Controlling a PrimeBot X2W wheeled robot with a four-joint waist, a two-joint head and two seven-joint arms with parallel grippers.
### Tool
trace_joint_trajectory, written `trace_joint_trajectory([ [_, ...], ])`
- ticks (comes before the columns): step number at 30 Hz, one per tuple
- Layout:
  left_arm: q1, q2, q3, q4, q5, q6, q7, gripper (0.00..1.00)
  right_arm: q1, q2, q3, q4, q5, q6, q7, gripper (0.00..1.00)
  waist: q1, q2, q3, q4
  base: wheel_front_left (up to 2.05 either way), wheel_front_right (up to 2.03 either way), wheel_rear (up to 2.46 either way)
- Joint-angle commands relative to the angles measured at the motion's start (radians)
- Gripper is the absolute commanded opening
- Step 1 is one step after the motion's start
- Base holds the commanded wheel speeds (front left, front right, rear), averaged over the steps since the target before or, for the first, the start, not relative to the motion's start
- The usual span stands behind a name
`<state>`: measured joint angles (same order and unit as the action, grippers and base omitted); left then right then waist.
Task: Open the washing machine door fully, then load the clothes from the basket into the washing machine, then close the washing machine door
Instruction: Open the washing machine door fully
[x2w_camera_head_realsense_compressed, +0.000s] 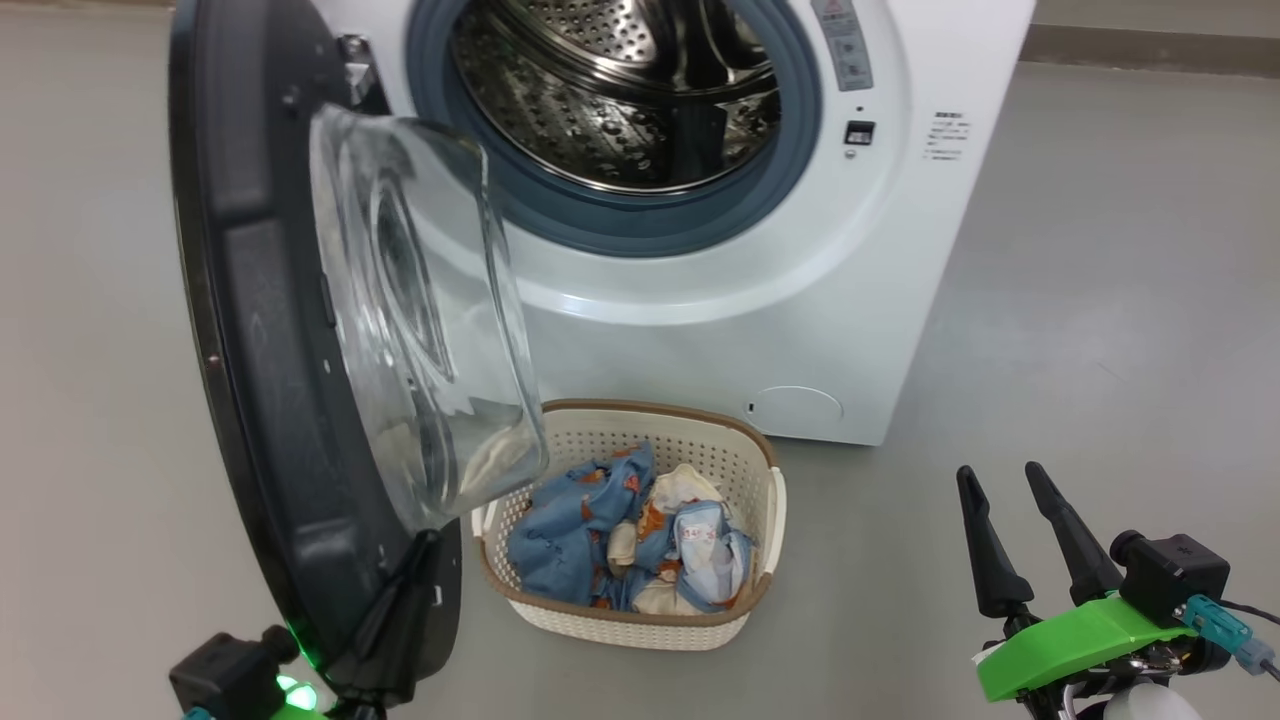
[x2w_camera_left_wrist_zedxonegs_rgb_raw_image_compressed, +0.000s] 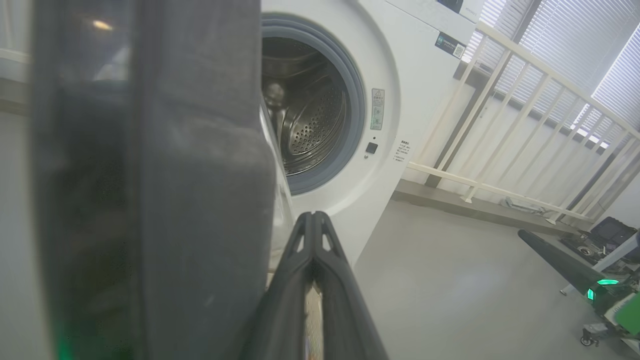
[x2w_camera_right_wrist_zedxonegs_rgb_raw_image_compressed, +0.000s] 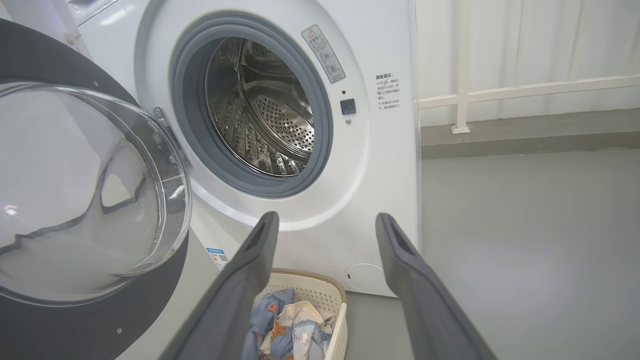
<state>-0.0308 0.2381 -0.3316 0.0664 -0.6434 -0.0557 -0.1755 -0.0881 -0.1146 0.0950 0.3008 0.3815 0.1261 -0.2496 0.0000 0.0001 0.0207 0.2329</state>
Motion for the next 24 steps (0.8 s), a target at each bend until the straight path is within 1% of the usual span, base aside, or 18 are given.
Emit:
trace_joint_trajectory([
  [1,-0.024,0.033,0.065,-0.026,-0.012,0.019,-0.001,0.00,-0.020,-0.013,0.020,-0.020,0.011,0.005,-0.012,1.00,0.0000,-0.0001,-0.003,0.026,0.00,0.00,0.00],
  [15,-0.038,0.089,0.152,-0.007,-0.043,0.067,0.013,0.00,-0.028,-0.002,0.017,-0.015,0.006,0.005,-0.012,1.00,0.0000,-0.0001,0.016,0.073,0.00,0.00,0.00],
  [19,-0.046,0.111,0.185,0.007,-0.056,0.082,0.022,0.00,-0.030,0.006,0.013,-0.014,0.004,0.005,-0.012,1.00,0.0000,-0.0001,0.021,0.086,0.00,0.00,0.00],
  [24,-0.065,0.143,0.215,0.035,-0.066,0.091,0.036,0.00,-0.033,0.014,0.011,-0.013,0.002,0.005,-0.012,1.00,0.0000,-0.0001,0.029,0.105,0.00,0.00,0.00],
])
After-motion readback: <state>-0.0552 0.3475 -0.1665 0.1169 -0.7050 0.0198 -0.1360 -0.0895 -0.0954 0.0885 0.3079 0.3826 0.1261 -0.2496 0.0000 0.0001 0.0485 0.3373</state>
